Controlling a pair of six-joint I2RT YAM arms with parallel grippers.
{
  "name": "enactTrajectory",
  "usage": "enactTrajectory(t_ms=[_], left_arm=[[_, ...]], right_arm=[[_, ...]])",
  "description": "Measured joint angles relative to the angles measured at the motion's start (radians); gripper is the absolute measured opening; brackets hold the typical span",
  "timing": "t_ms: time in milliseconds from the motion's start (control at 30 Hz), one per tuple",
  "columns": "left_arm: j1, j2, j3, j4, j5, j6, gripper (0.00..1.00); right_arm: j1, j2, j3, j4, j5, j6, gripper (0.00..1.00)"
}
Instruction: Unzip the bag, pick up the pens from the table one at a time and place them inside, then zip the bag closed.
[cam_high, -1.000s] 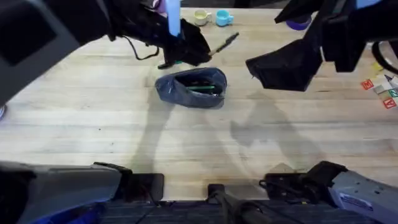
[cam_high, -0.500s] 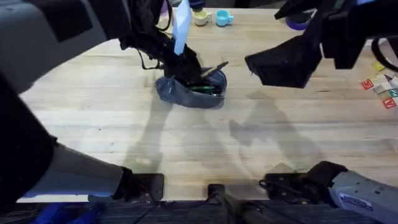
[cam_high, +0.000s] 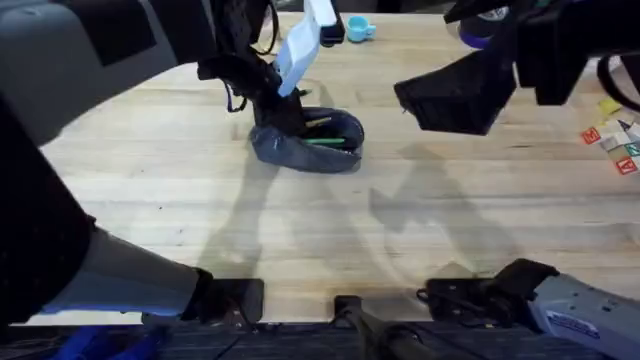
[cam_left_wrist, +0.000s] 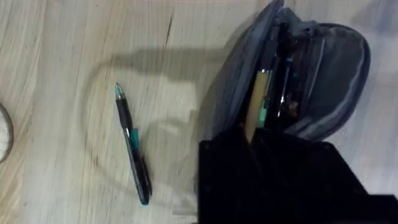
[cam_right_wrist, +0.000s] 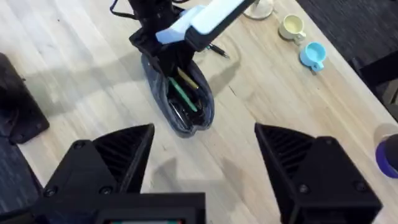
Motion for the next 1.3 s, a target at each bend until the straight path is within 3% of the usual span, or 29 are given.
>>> enactTrajectory(t_ms=[100, 167, 200, 333, 367, 1000, 1100, 1300], left_arm=[[-0.002, 0.0, 0.0, 0.0, -0.015, 0.001, 0.166], [-0.002, 0.0, 0.0, 0.0, -0.018, 0.006, 0.253], [-0.002, 0.0, 0.0, 0.0, -0.019, 0.008, 0.35], [-0.002, 0.0, 0.0, -0.004, -0.022, 0.006, 0.945], [-0.002, 0.0, 0.0, -0.005, -0.022, 0.007, 0.977], [0.007, -0.054, 0.0, -0.01, -0.025, 0.007, 0.992], [0.037, -0.104, 0.0, -0.003, -0.028, 0.007, 0.993], [0.151, -0.165, 0.0, 0.051, -0.011, -0.024, 0.993]], right_arm=[[0.0, 0.009, 0.0, 0.0, 0.0, 0.0, 0.997], [0.0, 0.017, 0.0, 0.0, 0.0, 0.0, 0.997], [0.0, 0.02, 0.0, 0.0, 0.0, 0.0, 0.997], [0.0, 0.024, 0.0, 0.001, 0.0, 0.0, 0.997], [0.0, 0.024, 0.0, 0.001, 0.0, 0.0, 0.997], [0.0, 0.023, 0.0, 0.003, 0.019, -0.004, 0.998], [0.0, 0.024, 0.0, 0.003, 0.019, -0.004, 0.998], [0.0, 0.029, 0.0, 0.004, 0.023, -0.004, 0.997]])
